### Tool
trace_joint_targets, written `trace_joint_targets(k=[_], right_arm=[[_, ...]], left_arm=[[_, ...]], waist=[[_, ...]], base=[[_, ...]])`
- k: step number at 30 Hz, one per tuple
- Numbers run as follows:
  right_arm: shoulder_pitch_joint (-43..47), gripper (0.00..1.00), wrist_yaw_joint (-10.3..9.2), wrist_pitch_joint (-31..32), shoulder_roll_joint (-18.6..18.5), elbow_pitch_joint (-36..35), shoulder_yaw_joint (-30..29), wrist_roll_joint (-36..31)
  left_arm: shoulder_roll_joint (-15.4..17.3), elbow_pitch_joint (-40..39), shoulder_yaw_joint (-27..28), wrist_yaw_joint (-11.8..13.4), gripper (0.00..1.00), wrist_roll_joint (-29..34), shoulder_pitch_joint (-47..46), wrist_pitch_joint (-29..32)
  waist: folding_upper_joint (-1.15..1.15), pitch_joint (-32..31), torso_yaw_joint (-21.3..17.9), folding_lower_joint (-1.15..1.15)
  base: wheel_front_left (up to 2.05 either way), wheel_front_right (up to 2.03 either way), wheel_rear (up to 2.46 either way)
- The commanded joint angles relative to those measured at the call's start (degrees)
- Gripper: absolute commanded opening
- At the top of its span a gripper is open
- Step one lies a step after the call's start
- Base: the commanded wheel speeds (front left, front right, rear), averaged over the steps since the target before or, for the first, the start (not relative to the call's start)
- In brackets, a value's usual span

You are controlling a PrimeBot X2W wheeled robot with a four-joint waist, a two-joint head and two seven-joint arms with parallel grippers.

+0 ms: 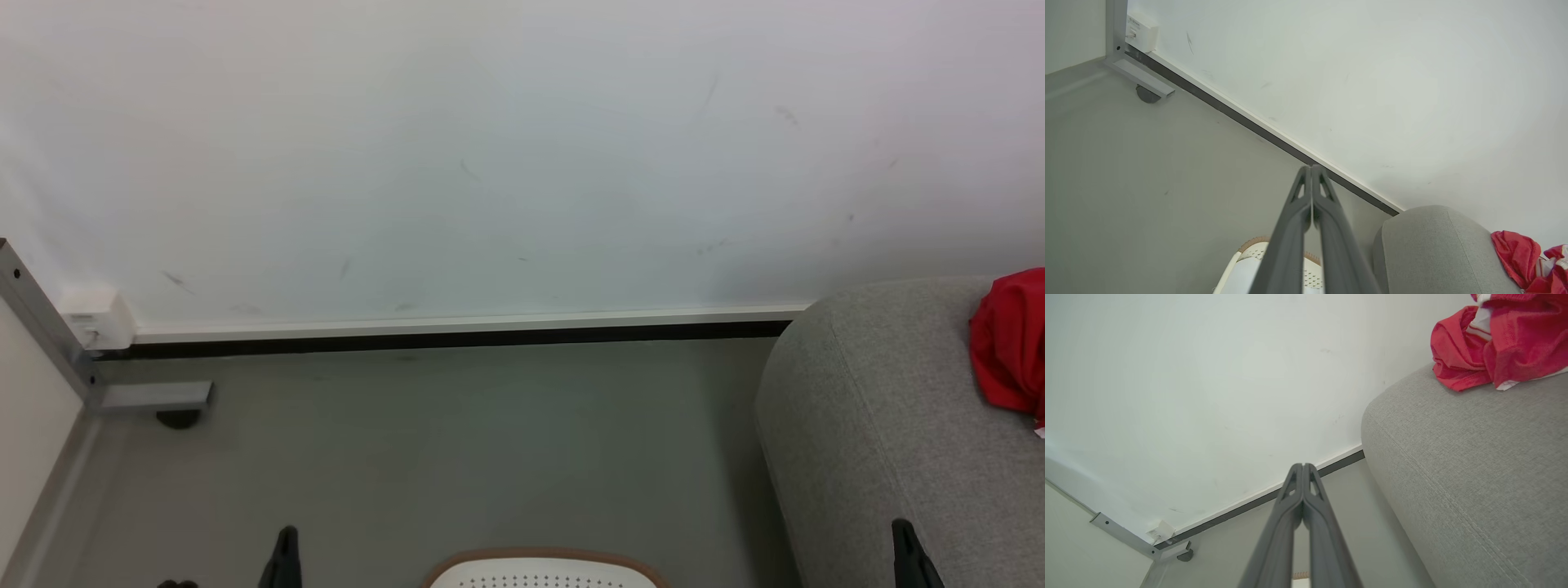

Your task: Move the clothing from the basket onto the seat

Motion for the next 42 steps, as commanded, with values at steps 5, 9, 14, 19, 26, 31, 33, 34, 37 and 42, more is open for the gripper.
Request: trace_joint_targets(k=[5, 9, 14, 19, 26, 31, 33, 34, 37, 42], right_arm=[[-2.58, 0.0, -0.04, 1.0, -1.04, -0.3, -0.31, 6.36], [-3.21, 0.0, -0.04, 1.56, -1.31, -0.17, -0.28, 9.89], [-4.06, 0.0, -0.05, 2.24, -1.59, -0.02, -0.21, 14.12], [-4.77, 0.0, -0.05, 2.86, -1.96, 0.14, -0.12, 18.16], [-5.7, 0.0, -0.06, 3.58, -2.48, 0.34, 0.05, 23.5], [-6.37, 0.0, -0.06, 4.14, -2.86, 0.48, 0.21, 27.11], [-6.57, 0.0, -0.07, 4.28, -3.01, 0.54, 0.27, 28.57], [-6.73, 0.0, -0.07, 4.35, -3.08, 0.57, 0.3, 29.35], [-7.18, 0.0, -0.07, 4.6, -3.25, 0.62, 0.42, 31.3], [-7.51, 0.0, -0.08, 4.95, -3.48, 0.73, 0.58, 33.98]], left_arm=[[0.19, -1.32, 1.11, -0.64, 0.0, -5.74, -2.18, 1.43], [0.17, -1.5, 1.57, -0.9, 0.0, -8.86, -2.61, 2.24], [0.14, -1.7, 2.17, -1.14, 0.0, -12.64, -3.17, 3.23], [0.11, -1.87, 2.73, -1.45, 0.0, -16.17, -3.67, 4.17], [0.07, -2.08, 3.43, -1.83, 0.0, -20.87, -4.39, 5.46], [0.06, -2.21, 3.95, -2.09, 0.0, -24.09, -4.81, 6.28], [0.05, -2.25, 4.15, -2.16, 0.0, -25.16, -4.98, 6.57], [0.04, -2.28, 4.24, -2.22, 0.0, -25.78, -5.1, 6.78], [0.03, -2.37, 4.54, -2.35, 0.0, -27.7, -5.39, 7.25], [0.01, -2.44, 4.86, -2.58, 0.0, -29.9, -5.73, 7.91]], waist=[[0.0, 0.2, 0.06, 0.0], [0.0, 0.35, 0.1, 0.0], [0.0, 0.53, 0.14, 0.0], [0.0, 0.71, 0.19, 0.0], [0.0, 0.97, 0.26, 0.0], [0.0, 1.15, 0.31, 0.0], [0.0, 1.22, 0.33, 0.0], [0.0, 1.26, 0.34, 0.0], [0.0, 1.37, 0.37, 0.0], [0.0, 1.51, 0.41, 0.0]], base=[[0.0, 0.0, 0.0], [0.0, 0.0, 0.0], [0.0, 0.0, 0.0], [0.0, 0.0, 0.0], [0.0, 0.0, 0.0], [0.0, 0.0, 0.0], [0.0, 0.0, 0.0], [0.0, 0.0, 0.0], [0.0, 0.0, 0.0], [0.0, 0.0, 0.0]])
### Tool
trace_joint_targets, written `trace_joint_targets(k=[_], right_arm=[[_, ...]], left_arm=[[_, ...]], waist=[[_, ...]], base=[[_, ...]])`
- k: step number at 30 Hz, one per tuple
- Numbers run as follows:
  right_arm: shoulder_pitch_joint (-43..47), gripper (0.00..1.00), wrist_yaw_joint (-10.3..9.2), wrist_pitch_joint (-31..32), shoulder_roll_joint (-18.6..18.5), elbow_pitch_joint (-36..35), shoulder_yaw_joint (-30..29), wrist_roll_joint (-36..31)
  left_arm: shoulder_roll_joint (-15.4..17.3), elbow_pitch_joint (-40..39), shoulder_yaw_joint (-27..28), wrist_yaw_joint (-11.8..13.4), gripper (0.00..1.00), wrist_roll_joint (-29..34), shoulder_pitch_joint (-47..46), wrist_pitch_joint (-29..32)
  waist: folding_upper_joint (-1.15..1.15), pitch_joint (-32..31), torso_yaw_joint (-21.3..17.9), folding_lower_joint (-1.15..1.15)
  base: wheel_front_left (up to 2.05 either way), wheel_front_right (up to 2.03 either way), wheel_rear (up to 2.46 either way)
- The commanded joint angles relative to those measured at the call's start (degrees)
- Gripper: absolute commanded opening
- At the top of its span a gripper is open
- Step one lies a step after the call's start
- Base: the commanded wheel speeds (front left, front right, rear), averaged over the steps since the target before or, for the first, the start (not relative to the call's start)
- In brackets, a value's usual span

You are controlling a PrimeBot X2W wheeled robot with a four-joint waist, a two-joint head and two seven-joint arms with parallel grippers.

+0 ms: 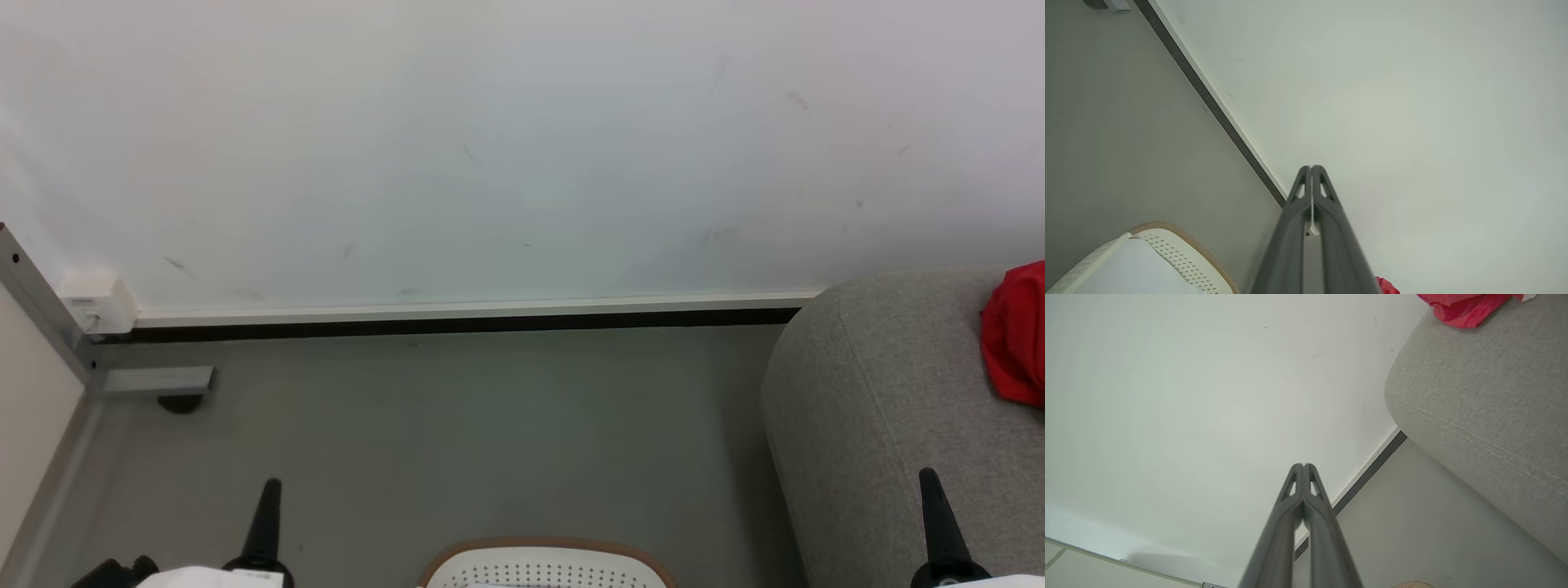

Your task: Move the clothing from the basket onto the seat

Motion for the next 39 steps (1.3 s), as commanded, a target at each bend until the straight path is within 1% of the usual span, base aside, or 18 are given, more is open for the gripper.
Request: trace_joint_targets(k=[1, 21, 39], right_arm=[[-1.08, 0.0, -0.08, 0.33, -0.5, -0.23, 0.06, 1.42], [-3.14, 0.0, -0.1, 1.53, -1.98, 0.18, 0.95, 13.75], [-4.93, 0.0, -0.12, 2.22, -3.47, 0.4, 1.99, 23.29]], left_arm=[[0.25, -0.74, 0.36, -0.42, 0.0, -1.7, -1.2, 0.43], [0.16, -1.05, 2.01, -1.23, 0.0, -11.88, -2.7, 3.2], [0.07, -1.31, 3.27, -1.86, 0.0, -19.89, -3.82, 5.35]], waist=[[0.0, 0.04, 0.01, 0.0], [0.0, 0.77, 0.21, 0.0], [0.0, 1.42, 0.39, 0.0]], base=[[0.0, 0.0, 0.0], [0.0, 0.0, 0.0], [0.0, 0.0, 0.0]])
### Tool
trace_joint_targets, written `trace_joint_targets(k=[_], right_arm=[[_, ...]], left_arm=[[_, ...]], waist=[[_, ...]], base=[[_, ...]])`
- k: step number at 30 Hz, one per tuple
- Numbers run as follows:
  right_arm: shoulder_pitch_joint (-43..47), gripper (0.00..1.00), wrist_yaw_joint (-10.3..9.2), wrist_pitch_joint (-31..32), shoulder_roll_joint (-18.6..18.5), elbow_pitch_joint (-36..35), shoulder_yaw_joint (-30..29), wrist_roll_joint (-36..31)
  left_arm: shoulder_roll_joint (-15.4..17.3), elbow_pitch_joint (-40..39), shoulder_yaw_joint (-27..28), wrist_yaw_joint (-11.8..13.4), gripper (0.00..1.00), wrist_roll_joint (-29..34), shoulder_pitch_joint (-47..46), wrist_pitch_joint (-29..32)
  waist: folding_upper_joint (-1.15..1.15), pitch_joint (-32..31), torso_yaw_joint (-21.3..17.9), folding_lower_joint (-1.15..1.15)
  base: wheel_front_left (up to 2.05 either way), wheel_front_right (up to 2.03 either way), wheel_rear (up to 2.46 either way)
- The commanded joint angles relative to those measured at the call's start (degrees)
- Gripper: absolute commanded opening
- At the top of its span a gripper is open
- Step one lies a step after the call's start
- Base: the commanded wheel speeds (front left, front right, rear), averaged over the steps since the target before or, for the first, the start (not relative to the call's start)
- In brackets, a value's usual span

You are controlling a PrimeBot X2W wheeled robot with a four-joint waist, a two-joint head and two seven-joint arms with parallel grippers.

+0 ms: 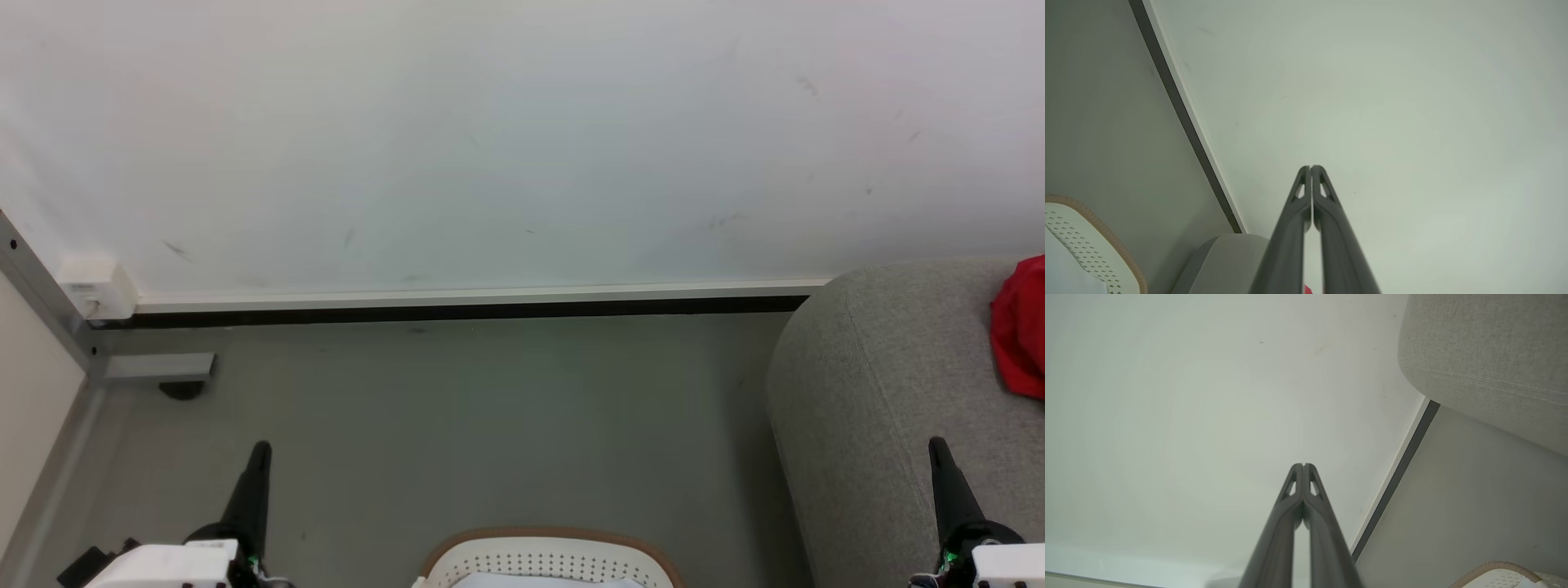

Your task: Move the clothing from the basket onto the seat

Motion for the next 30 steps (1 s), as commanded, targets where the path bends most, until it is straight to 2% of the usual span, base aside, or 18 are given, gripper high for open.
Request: trace_joint_targets(k=[1, 16, 30], right_arm=[[-1.3, 0.0, -0.12, 0.28, -0.75, 0.14, 0.12, 1.51], [-2.45, 0.0, -0.13, 0.6, -2.01, 0.28, 1.1, 9.31], [-2.21, 0.0, -0.14, -0.1, -2.47, 0.0, 1.89, 9.68]], left_arm=[[0.16, -0.29, 0.45, -0.26, 0.0, -1.66, -0.87, 0.4], [0.09, -0.51, 1.36, -0.77, 0.0, -7.87, -1.77, 2.05], [0.09, -0.51, 1.34, -0.78, 0.0, -7.78, -1.68, 2.1]], waist=[[0.0, 0.05, 0.02, 0.0], [0.0, 0.64, 0.18, 0.0], [0.0, 0.66, 0.18, 0.0]], base=[[0.0, 0.0, 0.0], [0.0, 0.0, 0.0], [0.0, 0.0, 0.0]])
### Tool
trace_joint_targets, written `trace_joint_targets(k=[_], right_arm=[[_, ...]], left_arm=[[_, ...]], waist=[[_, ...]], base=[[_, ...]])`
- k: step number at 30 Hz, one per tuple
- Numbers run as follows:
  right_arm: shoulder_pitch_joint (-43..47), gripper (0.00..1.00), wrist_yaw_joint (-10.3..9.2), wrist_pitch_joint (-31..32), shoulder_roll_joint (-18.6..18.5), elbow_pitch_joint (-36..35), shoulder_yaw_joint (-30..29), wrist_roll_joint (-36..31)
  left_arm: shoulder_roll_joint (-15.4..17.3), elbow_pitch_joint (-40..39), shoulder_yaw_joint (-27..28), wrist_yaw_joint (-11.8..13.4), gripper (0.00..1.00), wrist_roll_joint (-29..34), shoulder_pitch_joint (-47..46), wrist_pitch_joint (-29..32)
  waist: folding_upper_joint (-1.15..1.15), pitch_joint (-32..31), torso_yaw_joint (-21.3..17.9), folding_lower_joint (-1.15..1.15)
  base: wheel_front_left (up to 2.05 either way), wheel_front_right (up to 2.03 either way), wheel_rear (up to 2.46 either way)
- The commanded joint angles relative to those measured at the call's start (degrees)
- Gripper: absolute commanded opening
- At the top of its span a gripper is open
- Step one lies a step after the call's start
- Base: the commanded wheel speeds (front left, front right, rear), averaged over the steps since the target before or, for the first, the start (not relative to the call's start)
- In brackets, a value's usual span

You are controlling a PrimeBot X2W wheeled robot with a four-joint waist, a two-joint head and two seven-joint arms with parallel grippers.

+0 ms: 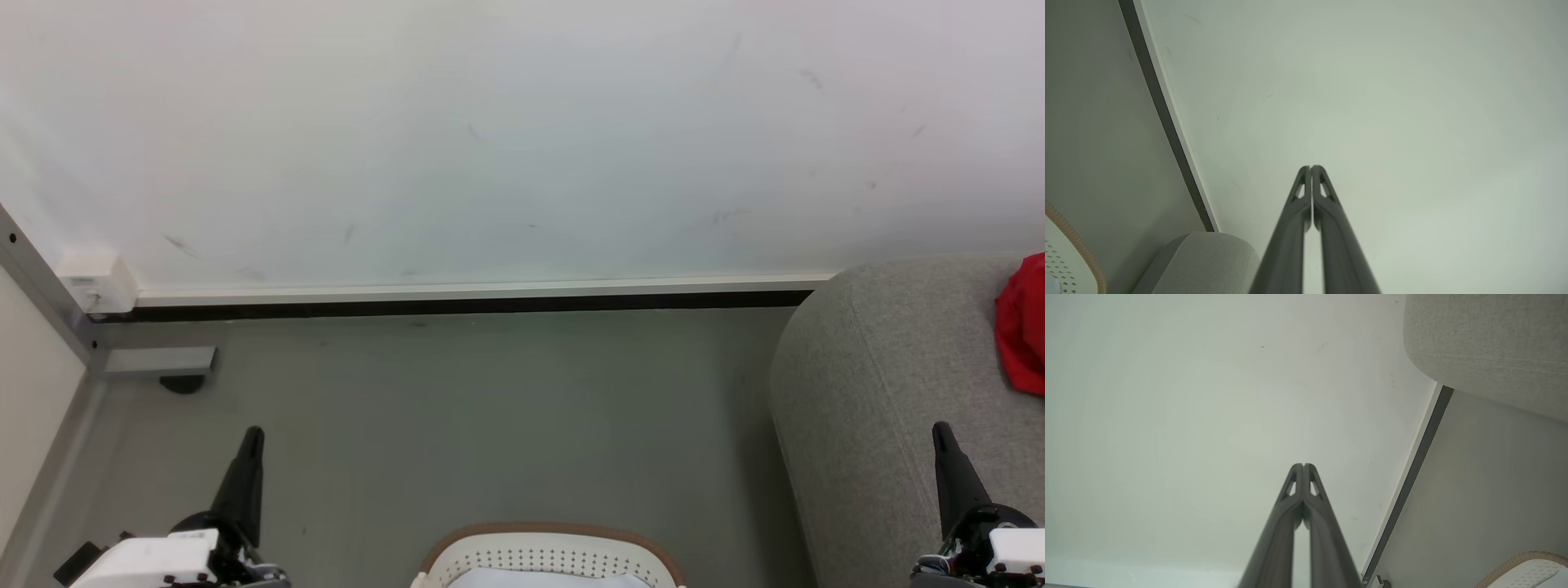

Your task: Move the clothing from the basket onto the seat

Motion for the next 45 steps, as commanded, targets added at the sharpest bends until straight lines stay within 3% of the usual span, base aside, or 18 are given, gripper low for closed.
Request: trace_joint_targets(k=[1, 45], right_arm=[[-0.32, 0.0, -0.12, -0.13, -0.41, -0.02, 0.14, 0.39], [-0.35, 0.0, -0.12, -1.94, -2.16, -0.67, 2.27, 2.33]], left_arm=[[0.12, -0.19, 0.17, -0.27, 0.0, -0.72, -0.53, 0.23], [0.12, -0.23, 0.16, -0.27, 0.0, -0.73, -0.51, 0.23]], waist=[[0.0, 0.0, 0.0, 0.0], [0.0, 0.01, 0.0, 0.0]], base=[[0.0, 0.0, 0.0], [0.0, 0.0, 0.0]])
